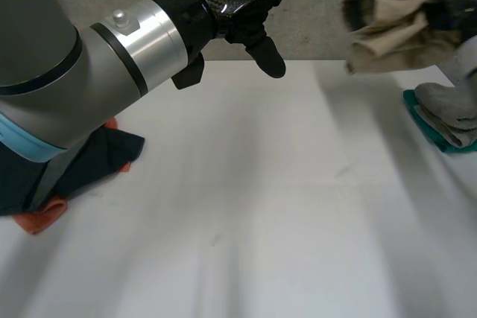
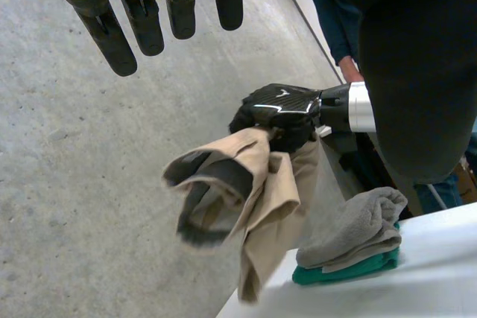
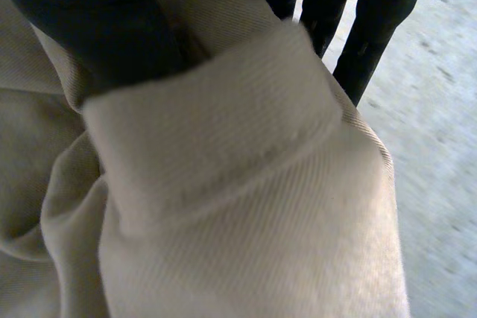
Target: Fold the laundry.
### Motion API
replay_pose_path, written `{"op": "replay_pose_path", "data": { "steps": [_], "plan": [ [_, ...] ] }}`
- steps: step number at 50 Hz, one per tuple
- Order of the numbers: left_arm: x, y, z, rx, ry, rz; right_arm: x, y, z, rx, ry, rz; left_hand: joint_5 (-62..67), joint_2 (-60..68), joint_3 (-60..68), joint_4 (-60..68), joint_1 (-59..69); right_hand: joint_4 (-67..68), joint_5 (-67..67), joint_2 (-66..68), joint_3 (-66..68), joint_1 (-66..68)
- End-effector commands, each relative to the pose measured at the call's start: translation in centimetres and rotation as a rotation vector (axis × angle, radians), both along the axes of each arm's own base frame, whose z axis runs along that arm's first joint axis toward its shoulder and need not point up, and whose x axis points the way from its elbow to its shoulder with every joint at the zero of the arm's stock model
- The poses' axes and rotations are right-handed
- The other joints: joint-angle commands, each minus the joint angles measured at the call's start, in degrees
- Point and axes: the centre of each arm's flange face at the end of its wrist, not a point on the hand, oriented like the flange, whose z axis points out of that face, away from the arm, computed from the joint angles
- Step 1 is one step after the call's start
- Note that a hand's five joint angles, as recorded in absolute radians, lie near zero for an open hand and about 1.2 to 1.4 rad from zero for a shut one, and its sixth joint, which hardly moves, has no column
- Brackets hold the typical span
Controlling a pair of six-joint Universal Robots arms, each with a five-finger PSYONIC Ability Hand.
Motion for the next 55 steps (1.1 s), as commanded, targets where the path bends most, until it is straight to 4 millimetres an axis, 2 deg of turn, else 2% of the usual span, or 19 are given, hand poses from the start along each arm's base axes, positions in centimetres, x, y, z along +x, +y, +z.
{"op": "replay_pose_path", "data": {
  "steps": [1,4,5,9,13,16,22,27,30,33,36,40,43,44,45,46,51,52,55],
  "plan": [
    [-0.2,0.0,-1.4,0.035,-0.025,-0.002,-8.5,-5.2,-5.3,0.099,0.012,-0.028,-1.1,-0.2,-0.4,0.1,0.8,11.4,16.1,14.0,13.1,22.8],
    [-0.3,0.0,-2.2,0.052,-0.039,-0.005,-11.1,-6.2,-7.8,0.143,0.023,-0.039,-1.1,-0.2,-0.4,0.1,0.8,11.4,16.1,14.0,13.1,22.8],
    [-0.3,0.0,-2.3,0.054,-0.041,-0.005,-12.4,-6.7,-9.7,0.178,0.030,-0.031,-0.9,0.0,-0.2,0.3,1.0,11.4,16.1,14.0,13.1,22.8],
    [-0.5,-0.1,-2.7,0.064,-0.048,-0.007,-14.3,-7.2,-13.8,0.249,0.055,0.019,-0.9,0.0,-0.2,0.3,1.0,11.4,16.1,14.0,13.1,22.8],
    [-0.6,-0.2,-3.2,0.074,-0.055,-0.008,-15.0,-7.2,-16.1,0.276,0.090,0.048,-0.7,0.2,-0.1,0.4,1.2,11.4,16.1,14.0,13.1,22.8],
    [-0.6,-0.2,-3.3,0.078,-0.057,-0.008,-16.9,-7.1,-16.4,0.280,0.106,0.013,-0.7,0.2,-0.1,0.4,1.2,11.4,16.1,14.0,13.1,22.8],
    [-0.6,-0.2,-3.4,0.079,-0.058,-0.008,-17.9,-6.9,-15.0,0.271,0.103,-0.016,-0.7,0.2,-0.1,0.4,1.2,11.4,16.1,14.0,13.1,22.8],
    [-0.6,-0.2,-3.4,0.080,-0.059,-0.008,-17.9,-6.4,-11.1,0.221,0.059,-0.023,-0.6,0.3,0.1,0.6,1.3,11.4,16.1,14.0,13.1,22.8],
    [-0.6,-0.2,-3.5,0.083,-0.061,-0.008,-18.5,-6.7,-10.3,0.211,-0.009,-0.036,-0.6,0.3,0.1,0.6,1.3,11.4,16.1,14.0,13.1,22.8],
    [-0.6,-0.2,-3.5,0.083,-0.061,-0.008,-18.9,-7.1,-10.8,0.201,-0.033,-0.041,-0.6,0.3,0.1,0.6,1.3,11.4,16.1,14.0,13.1,22.8],
    [-0.6,-0.2,-3.6,0.088,-0.064,-0.008,-19.1,-7.4,-13.8,0.250,-0.049,-0.041,-0.6,0.3,0.1,0.6,1.3,11.4,16.1,14.0,13.1,22.8],
    [-0.5,-0.1,-4.2,0.101,-0.074,-0.008,-19.0,-7.3,-15.9,0.276,-0.015,-0.071,-0.6,0.3,0.1,0.6,1.3,11.4,16.1,14.0,13.1,22.8],
    [-0.5,0.0,-4.4,0.107,-0.078,-0.010,-19.1,-7.0,-16.2,0.280,0.040,-0.113,-0.6,0.3,0.1,0.6,1.3,11.4,16.1,14.0,13.1,22.8],
    [-0.5,0.0,-4.4,0.107,-0.078,-0.010,-19.2,-6.6,-16.4,0.292,0.068,-0.155,-0.6,0.3,0.1,0.6,1.3,-22.2,-17.5,-19.6,-20.5,-10.8],
    [-0.5,0.0,-4.5,0.107,-0.080,-0.009,-19.5,-6.4,-16.4,0.305,0.075,-0.180,-0.6,0.3,0.1,0.6,1.3,-45.5,-40.8,-42.9,-43.8,-34.1],
    [-0.6,0.0,-4.5,0.108,-0.081,-0.011,-19.7,-6.2,-16.3,0.313,0.083,-0.206,-0.6,0.3,0.1,0.6,1.3,-58.6,-53.9,-56.0,-56.9,-47.2],
    [-0.6,0.2,-4.3,0.103,-0.077,-0.012,-21.2,-4.3,-12.4,0.346,0.093,-0.302,-0.6,0.3,0.1,0.6,1.3,-58.6,-53.9,-56.0,-56.9,-47.2],
    [-0.6,0.2,-4.3,0.103,-0.077,-0.014,-21.2,-3.4,-10.6,0.349,0.088,-0.305,-0.6,0.3,0.1,0.6,1.3,-58.6,-53.9,-56.0,-56.9,-47.2],
    [-0.8,0.7,-4.1,0.099,-0.074,-0.025,-21.4,-2.2,-8.5,0.354,0.084,-0.320,-0.6,0.3,0.1,0.6,1.3,-58.6,-53.9,-56.0,-56.9,-47.2]
  ]
}}
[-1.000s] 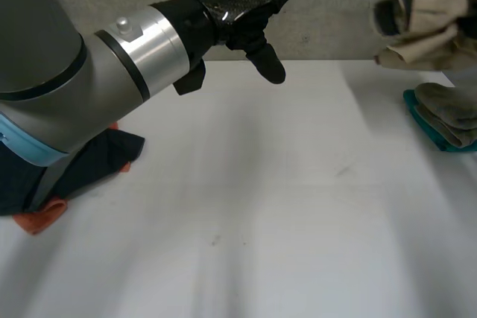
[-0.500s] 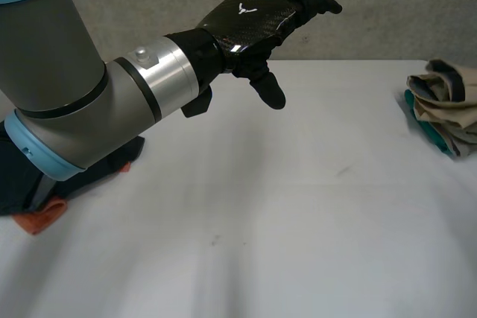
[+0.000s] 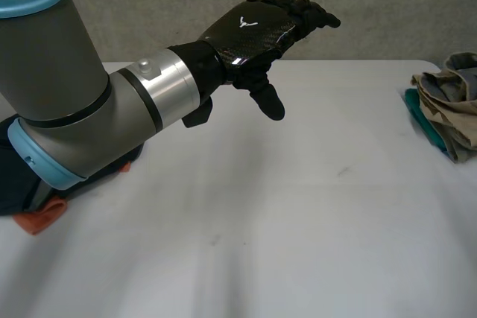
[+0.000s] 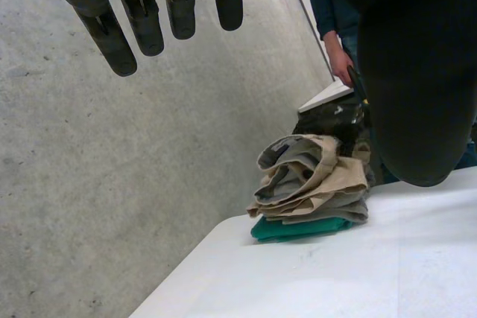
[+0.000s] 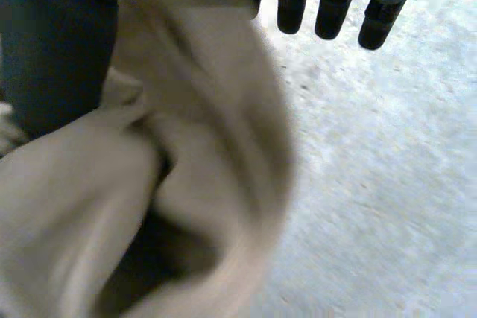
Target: Fold the laundry.
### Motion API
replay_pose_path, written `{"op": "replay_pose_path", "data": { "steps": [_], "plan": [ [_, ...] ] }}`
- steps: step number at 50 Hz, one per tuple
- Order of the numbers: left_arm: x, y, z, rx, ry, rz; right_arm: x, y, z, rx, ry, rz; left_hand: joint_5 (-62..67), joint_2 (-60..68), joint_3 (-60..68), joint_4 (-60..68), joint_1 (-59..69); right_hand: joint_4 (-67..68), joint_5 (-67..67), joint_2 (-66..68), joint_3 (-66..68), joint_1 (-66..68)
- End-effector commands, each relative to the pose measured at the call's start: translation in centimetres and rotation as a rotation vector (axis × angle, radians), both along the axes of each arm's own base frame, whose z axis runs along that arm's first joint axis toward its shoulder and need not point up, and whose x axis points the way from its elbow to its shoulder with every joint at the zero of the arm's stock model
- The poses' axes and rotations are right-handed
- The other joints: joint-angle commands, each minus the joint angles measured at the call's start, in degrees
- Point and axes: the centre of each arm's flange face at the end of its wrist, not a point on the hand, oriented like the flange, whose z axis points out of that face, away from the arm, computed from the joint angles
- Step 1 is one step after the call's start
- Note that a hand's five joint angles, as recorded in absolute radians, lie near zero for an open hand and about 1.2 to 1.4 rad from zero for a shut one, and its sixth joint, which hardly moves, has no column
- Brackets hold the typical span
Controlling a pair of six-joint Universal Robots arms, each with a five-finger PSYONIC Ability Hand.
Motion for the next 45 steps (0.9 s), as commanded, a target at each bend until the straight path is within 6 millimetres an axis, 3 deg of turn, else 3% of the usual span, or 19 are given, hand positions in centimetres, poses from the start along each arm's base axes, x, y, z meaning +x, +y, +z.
{"op": "replay_pose_path", "data": {
  "steps": [1,4,11,15,17,19,22,23,27,29,30,31,34,37,39,40,41,42,45],
  "plan": [
    [-0.3,0.7,0.4,-0.006,0.005,-0.016,-1.2,3.7,7.0,0.011,0.011,-0.084,-0.6,0.3,0.1,0.6,1.3,-2.5,-3.9,-2.3,-2.2,-2.9],
    [-0.4,1.1,0.4,-0.006,0.006,-0.026,-1.8,4.5,8.7,0.006,0.014,-0.125,-0.6,0.3,0.1,0.6,1.3,-2.5,-3.9,-2.3,-2.2,-2.9],
    [-0.6,2.3,1.0,-0.014,0.013,-0.047,-8.1,6.7,13.1,0.011,0.010,-0.484,-0.7,0.2,-0.1,0.4,1.2,-2.5,-3.9,-2.3,-2.2,-2.9],
    [-0.2,2.4,2.9,-0.055,0.053,-0.028,-9.3,6.9,15.1,-0.024,0.145,-0.618,-0.9,0.0,-0.3,0.3,1.0,-2.5,-3.9,-2.3,-2.2,-2.9],
    [-0.1,2.2,4.0,-0.081,0.078,-0.002,-8.5,6.5,16.0,-0.077,0.217,-0.606,-1.1,-0.2,-0.4,0.1,0.8,-2.5,-3.9,-2.3,-2.2,-2.9],
    [0.3,1.6,5.7,-0.112,0.122,0.078,-5.9,6.3,17.6,-0.158,0.232,-0.546,-1.4,-0.5,-0.8,-0.2,0.5,-2.5,-3.9,-2.3,-2.2,-2.9],
    [1.6,0.3,8.1,-0.140,0.195,0.243,3.1,6.9,20.1,-0.322,0.233,-0.286,-1.9,-1.0,-1.3,-0.7,0.0,-2.5,-3.9,-2.3,-2.2,-2.9],
    [1.8,0.1,8.4,-0.145,0.206,0.266,4.7,7.2,20.3,-0.346,0.235,-0.228,-1.9,-1.0,-1.3,-0.7,0.0,-2.5,-3.9,-2.3,-2.2,-2.9],
    [4.3,-2.5,9.1,-0.154,0.224,0.487,10.9,10.1,19.6,-0.411,0.254,0.022,-1.6,-0.7,-0.9,-0.4,0.3,-2.5,-3.9,-2.3,-2.2,-2.9],
    [7.2,-4.8,8.8,-0.165,0.179,0.649,12.9,11.5,18.9,-0.410,0.257,0.100,-1.4,-0.5,-0.8,-0.2,0.5,-2.5,-3.9,-2.3,-2.2,-2.9],
    [8.3,-5.6,8.5,-0.170,0.148,0.704,15.2,12.9,17.5,-0.388,0.249,0.178,-1.4,-0.5,-0.8,-0.2,0.5,-2.5,-3.9,-2.3,-2.2,-2.9],
    [10.4,-7.2,7.4,-0.177,0.069,0.806,16.2,13.4,16.7,-0.366,0.241,0.213,-1.7,-0.8,-1.1,-0.6,0.2,-2.5,-3.9,-2.3,-2.2,-2.9],
    [12.9,-9.3,4.9,-0.181,-0.079,0.918,20.2,16.1,13.3,-0.259,0.202,0.331,-2.1,-1.2,-1.4,-0.9,-0.2,-2.5,-3.9,-2.3,-2.2,-2.9],
    [15.5,-11.8,1.0,-0.184,-0.282,1.007,23.2,18.7,10.3,-0.133,0.173,0.418,-2.2,-1.3,-1.6,-1.1,-0.4,-2.5,-3.9,-2.3,-2.2,-2.9],
    [16.5,-13.3,-1.5,-0.175,-0.381,1.034,24.1,19.6,9.0,-0.071,0.163,0.440,-2.2,-1.3,-1.6,-1.1,-0.4,-2.5,-3.9,-2.3,-2.2,-2.9],
    [17.9,-15.0,-3.9,-0.156,-0.467,1.076,24.8,20.4,7.7,-0.011,0.155,0.457,-2.2,-1.3,-1.6,-1.1,-0.4,-2.5,-3.9,-2.3,-2.2,-2.9],
    [18.2,-15.3,-4.4,-0.149,-0.484,1.083,25.1,20.7,7.0,0.018,0.152,0.464,-2.1,-1.2,-1.4,-0.9,-0.2,-2.5,-3.9,-2.3,-2.2,-2.9],
    [19.5,-16.5,-6.7,-0.114,-0.548,1.114,25.3,20.9,6.4,0.041,0.150,0.467,-2.1,-1.2,-1.4,-0.9,-0.2,-2.5,-3.9,-2.3,-2.2,-2.9],
    [21.3,-18.2,-9.4,-0.062,-0.610,1.165,25.5,21.3,4.3,0.120,0.157,0.461,-2.6,-1.7,-1.9,-1.4,-0.7,-2.5,-3.9,-2.3,-2.2,-2.9]
  ]
}}
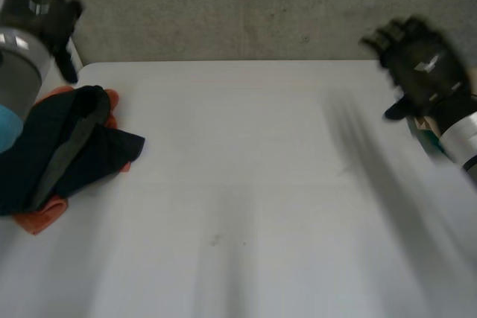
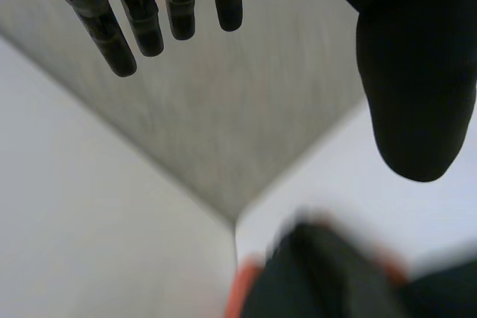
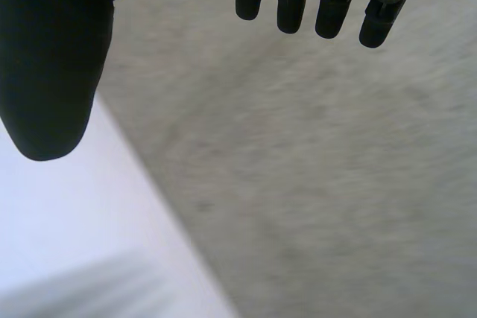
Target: Fold the laundry.
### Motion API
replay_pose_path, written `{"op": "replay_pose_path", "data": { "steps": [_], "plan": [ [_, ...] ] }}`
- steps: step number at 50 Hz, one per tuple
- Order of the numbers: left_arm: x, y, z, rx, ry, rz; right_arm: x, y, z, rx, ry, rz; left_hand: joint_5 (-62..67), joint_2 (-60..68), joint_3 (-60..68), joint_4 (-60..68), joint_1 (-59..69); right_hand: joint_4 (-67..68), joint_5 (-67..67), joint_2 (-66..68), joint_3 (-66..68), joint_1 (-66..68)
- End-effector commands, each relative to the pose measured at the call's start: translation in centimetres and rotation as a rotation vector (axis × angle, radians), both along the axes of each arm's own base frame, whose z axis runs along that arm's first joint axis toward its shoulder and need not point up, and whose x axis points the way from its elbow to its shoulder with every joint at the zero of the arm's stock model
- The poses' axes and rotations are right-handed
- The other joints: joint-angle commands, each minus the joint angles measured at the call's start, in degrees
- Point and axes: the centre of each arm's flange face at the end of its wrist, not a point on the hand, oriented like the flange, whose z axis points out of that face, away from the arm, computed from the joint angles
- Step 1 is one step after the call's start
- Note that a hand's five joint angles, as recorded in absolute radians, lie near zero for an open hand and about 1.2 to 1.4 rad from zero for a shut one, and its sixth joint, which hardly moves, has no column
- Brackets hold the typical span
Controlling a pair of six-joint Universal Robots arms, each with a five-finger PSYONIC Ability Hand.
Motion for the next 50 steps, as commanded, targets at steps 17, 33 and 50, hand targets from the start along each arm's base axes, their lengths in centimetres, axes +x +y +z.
{"op": "replay_pose_path", "data": {
  "steps": [17,33,50],
  "plan": [
    [8.3,-9.8,-17.5,0.228,-0.218,0.272,0.9,2.6,-7.1,0.264,0.073,-0.028,67.2,68.1,67.9,68.4,69.1,-2.1,-2.9,-2.3,-2.0,-2.9],
    [-6.1,3.5,1.2,-0.133,0.181,-0.138,0.4,2.3,-6.7,0.253,0.065,-0.070,67.2,68.1,67.9,68.4,69.1,-2.1,-2.9,-2.3,-2.0,-2.9],
    [-19.5,14.1,-11.3,0.343,0.340,-0.503,-0.3,2.0,-6.1,0.245,0.048,-0.127,67.2,68.1,67.9,68.4,69.1,-2.1,-2.9,-2.3,-2.0,-2.9]
  ]
}}
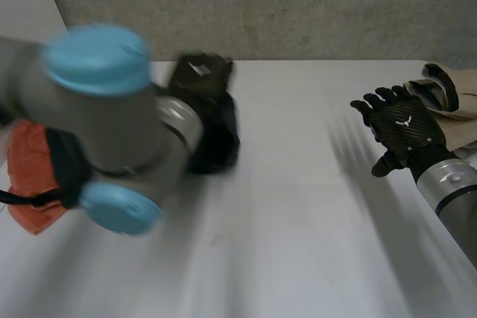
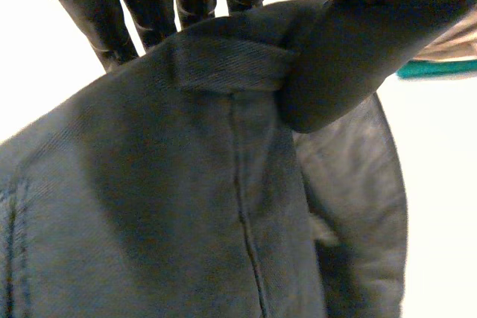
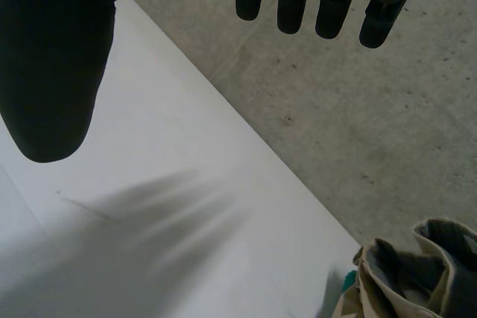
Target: Fold the laundry.
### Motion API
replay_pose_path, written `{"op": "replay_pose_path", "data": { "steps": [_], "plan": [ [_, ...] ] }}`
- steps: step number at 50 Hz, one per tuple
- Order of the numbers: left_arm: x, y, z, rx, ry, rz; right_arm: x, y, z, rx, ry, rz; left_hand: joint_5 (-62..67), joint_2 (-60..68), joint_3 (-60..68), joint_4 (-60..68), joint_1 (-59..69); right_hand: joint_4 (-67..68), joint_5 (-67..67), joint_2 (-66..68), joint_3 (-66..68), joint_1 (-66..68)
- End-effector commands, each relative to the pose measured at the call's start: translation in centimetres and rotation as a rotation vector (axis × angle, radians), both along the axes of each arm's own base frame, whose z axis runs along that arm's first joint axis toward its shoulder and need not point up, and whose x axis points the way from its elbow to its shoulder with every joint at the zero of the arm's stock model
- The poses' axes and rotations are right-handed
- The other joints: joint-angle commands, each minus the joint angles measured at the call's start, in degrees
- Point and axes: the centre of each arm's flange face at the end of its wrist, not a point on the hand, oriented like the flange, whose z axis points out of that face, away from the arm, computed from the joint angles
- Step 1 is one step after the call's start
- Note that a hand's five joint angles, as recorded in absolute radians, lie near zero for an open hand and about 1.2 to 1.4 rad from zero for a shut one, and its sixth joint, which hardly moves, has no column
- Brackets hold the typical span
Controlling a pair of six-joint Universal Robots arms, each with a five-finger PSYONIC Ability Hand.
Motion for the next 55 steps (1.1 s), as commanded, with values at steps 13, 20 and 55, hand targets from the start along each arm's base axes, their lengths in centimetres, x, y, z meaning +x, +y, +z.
{"op": "replay_pose_path", "data": {
  "steps": [13,20,55],
  "plan": [
    [3.9,0.8,3.9,0.040,0.170,0.062,0.2,0.5,-0.1,0.053,-0.017,-0.025,-55.6,-56.8,-56.0,-57.3,-44.1,-2.1,-2.9,-2.3,-2.0,-2.9],
    [10.4,-1.2,3.7,-0.008,0.011,0.231,5.1,3.9,1.7,0.227,-0.136,0.123,-56.0,-57.2,-56.3,-57.6,-44.5,-2.1,-2.9,-2.3,-2.0,-2.9],
    [11.8,1.7,0.9,-0.045,0.003,-0.042,7.3,0.3,5.5,0.106,-0.228,0.030,12.8,11.6,12.4,11.1,24.3,67.9,67.1,67.7,68.0,67.1]
  ]
}}
